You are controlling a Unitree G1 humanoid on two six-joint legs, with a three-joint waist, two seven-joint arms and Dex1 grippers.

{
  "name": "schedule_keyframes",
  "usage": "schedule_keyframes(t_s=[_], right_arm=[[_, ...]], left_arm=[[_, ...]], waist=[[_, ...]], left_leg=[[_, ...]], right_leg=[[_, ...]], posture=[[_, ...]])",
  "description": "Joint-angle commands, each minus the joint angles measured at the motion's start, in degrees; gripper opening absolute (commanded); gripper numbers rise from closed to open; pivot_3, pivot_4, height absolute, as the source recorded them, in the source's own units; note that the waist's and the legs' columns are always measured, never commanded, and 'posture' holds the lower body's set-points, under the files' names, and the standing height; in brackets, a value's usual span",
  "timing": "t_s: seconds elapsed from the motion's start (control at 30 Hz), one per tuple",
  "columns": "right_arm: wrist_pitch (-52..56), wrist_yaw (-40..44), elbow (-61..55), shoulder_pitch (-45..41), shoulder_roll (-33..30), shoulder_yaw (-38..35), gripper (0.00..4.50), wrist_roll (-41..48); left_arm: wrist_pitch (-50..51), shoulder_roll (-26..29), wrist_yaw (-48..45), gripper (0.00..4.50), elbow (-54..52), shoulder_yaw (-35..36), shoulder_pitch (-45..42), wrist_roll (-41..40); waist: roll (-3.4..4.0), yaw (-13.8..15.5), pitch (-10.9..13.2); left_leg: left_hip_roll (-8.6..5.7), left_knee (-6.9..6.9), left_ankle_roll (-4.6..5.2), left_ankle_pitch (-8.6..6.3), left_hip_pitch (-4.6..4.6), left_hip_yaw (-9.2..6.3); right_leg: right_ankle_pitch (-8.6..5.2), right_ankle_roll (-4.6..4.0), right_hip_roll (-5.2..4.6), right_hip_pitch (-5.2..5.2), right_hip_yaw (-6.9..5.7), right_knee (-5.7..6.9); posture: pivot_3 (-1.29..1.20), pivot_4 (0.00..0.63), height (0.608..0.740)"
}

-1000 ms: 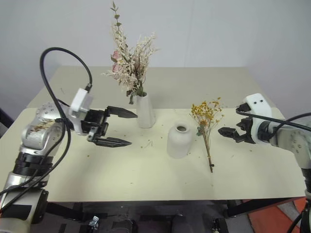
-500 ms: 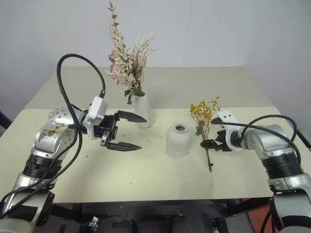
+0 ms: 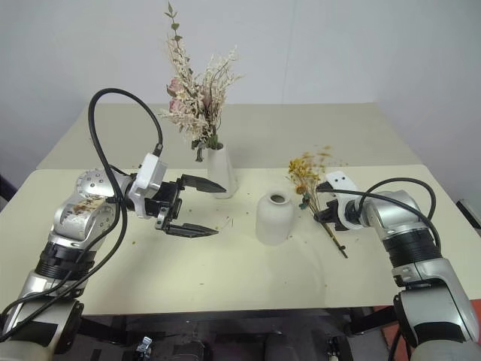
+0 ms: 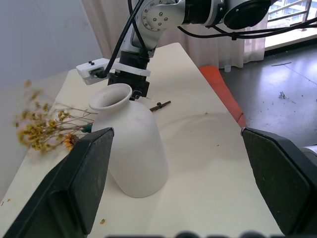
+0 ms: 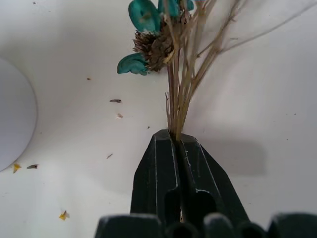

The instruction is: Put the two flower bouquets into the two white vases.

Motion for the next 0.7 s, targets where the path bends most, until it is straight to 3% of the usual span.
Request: schedule_keyframes(t_s=[0.03, 0.23, 0.3, 0.43, 0.57, 0.7], right_arm=[[-1.18, -1.53, -0.57, -0.42, -0.45, -2.28, 0.04, -2.12], [-8.8, -14.15, -11.25, 2.2, -0.28, -13.57, 0.04, -5.73], [-16.38, -20.65, -22.09, 4.15, 3.33, -23.01, 0.04, -4.72], [-25.6, -25.97, -35.62, 7.21, 8.8, -28.4, 0.04, -4.68], [-24.29, -27.36, -44.13, 3.88, 18.03, -35.71, 0.04, 8.72], [-23.06, -27.32, -48.67, 3.93, 21.94, -36.32, 0.04, 17.03]], left_arm=[[-1.54, 0.31, 0.3, 4.5, -0.3, 0.81, -0.7, 0.38], [-1.5, 0.2, 1.13, 4.5, 0.34, 1.54, -1.37, 0.06], [-0.47, -0.01, 1.98, 4.5, 0.54, 2.36, -1.56, -0.87], [1.29, -0.04, 2.51, 4.5, 0.2, 3.16, -1.77, -2.74], [1.88, 0.18, 2.15, 4.5, -0.1, 3.04, -1.91, -2.68], [1.96, 0.01, 3.19, 4.5, -0.08, 2.59, -1.92, -1.8]], waist=[[0.0, 0.01, 0.0], [0.02, 0.08, 0.01], [0.04, 0.02, 0.02], [0.07, -0.01, 0.04], [0.08, -0.13, 0.05], [0.09, 0.01, 0.05]], left_leg=[[0.0, 0.0, 0.0, 0.0, 0.01, 0.0], [-0.01, -0.02, 0.0, 0.0, -0.07, 0.0], [-0.01, -0.03, 0.0, 0.0, -0.11, 0.0], [0.01, -0.07, 0.0, 0.0, -0.09, -0.05], [0.01, -0.06, 0.0, 0.0, 0.03, -0.03], [0.02, -0.07, 0.01, 0.0, 0.03, -0.04]], right_leg=[[0.0, 0.0, 0.0, 0.01, 0.0, 0.0], [0.0, 0.0, -0.01, -0.06, 0.0, 0.0], [0.0, 0.0, -0.01, -0.12, 0.0, 0.01], [-0.01, 0.01, 0.02, -0.15, -0.03, 0.08], [0.0, 0.01, 0.02, -0.04, 0.01, 0.11], [0.0, -0.01, 0.01, -0.04, -0.01, 0.11]], posture=[[0.0, 0.15, 0.74], [0.0, 0.15, 0.74], [0.0, 0.15, 0.74], [0.0, 0.15, 0.74], [0.0, 0.15, 0.74], [0.0, 0.15, 0.74]])
